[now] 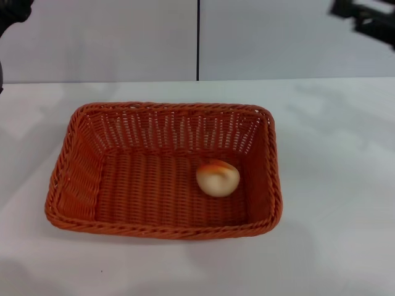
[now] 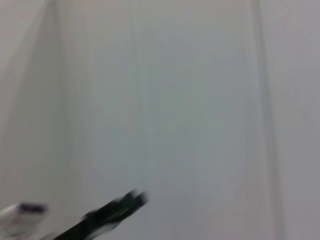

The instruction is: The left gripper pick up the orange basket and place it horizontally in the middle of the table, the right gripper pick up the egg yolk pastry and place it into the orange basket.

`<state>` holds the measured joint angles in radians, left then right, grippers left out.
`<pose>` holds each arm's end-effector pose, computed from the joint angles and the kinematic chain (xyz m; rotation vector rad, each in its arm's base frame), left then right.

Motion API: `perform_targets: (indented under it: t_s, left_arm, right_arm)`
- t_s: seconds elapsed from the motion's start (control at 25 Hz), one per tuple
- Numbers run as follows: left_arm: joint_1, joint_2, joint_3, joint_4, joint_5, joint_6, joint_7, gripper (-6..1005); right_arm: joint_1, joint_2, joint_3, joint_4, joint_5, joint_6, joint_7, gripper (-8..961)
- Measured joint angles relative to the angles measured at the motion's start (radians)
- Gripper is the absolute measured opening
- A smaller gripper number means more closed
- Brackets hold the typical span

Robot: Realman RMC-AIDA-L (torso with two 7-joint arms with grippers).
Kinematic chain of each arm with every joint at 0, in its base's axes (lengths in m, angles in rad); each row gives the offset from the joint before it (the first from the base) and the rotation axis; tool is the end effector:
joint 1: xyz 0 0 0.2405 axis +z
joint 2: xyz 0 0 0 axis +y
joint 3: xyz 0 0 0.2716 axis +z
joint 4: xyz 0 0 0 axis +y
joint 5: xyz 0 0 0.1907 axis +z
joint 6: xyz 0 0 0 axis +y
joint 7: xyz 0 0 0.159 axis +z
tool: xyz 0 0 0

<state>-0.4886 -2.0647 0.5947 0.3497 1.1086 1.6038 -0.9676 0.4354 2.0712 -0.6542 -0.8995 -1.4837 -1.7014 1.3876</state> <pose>-0.2500 0.3489 0.0654 -1.7955 -0.3978 -1.4115 0.2100 0.3302 0.0794 -2.3441 0.2515 1.2086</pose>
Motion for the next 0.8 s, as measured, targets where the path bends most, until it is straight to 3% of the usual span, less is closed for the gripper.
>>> perform_targets:
  t_s: [0.12,0.24,0.28,0.36,0.48,0.56,0.68,0.8]
  left_arm:
    - [0.000,0.000,-0.002,0.000,-0.002,-0.001,0.002,601]
    - [0.003,0.001,-0.018,0.000,-0.007,-0.005,0.010,600]
    - [0.003,0.001,-0.030,0.000,-0.008,-0.009,0.022,600]
    - [0.003,0.001,-0.030,0.000,-0.008,-0.009,0.022,600]
    - [0.007,0.000,-0.086,-0.023,-0.016,-0.014,0.074,599]
    - [0.007,0.000,-0.086,-0.023,-0.016,-0.014,0.074,599]
    - [0.023,-0.001,-0.181,-0.053,-0.020,-0.017,0.121,599]
    - [0.028,-0.001,-0.196,-0.062,-0.021,-0.017,0.123,599]
  right_arm:
    - [-0.037,0.003,0.022,0.074,0.093,-0.004,-0.154,564]
    - [-0.093,0.002,0.031,0.258,0.315,-0.021,-0.432,564]
    - [-0.119,0.004,0.031,0.363,0.467,-0.031,-0.590,564]
    - [-0.127,0.005,0.031,0.406,0.536,-0.034,-0.640,564]
    - [-0.144,0.004,0.045,0.573,0.815,-0.056,-0.753,564]
    - [-0.147,0.004,0.057,0.601,0.864,-0.059,-0.764,564]
    - [-0.156,0.006,0.102,0.660,0.964,-0.068,-0.780,564]
    - [-0.156,0.006,0.126,0.678,0.973,-0.077,-0.781,564]
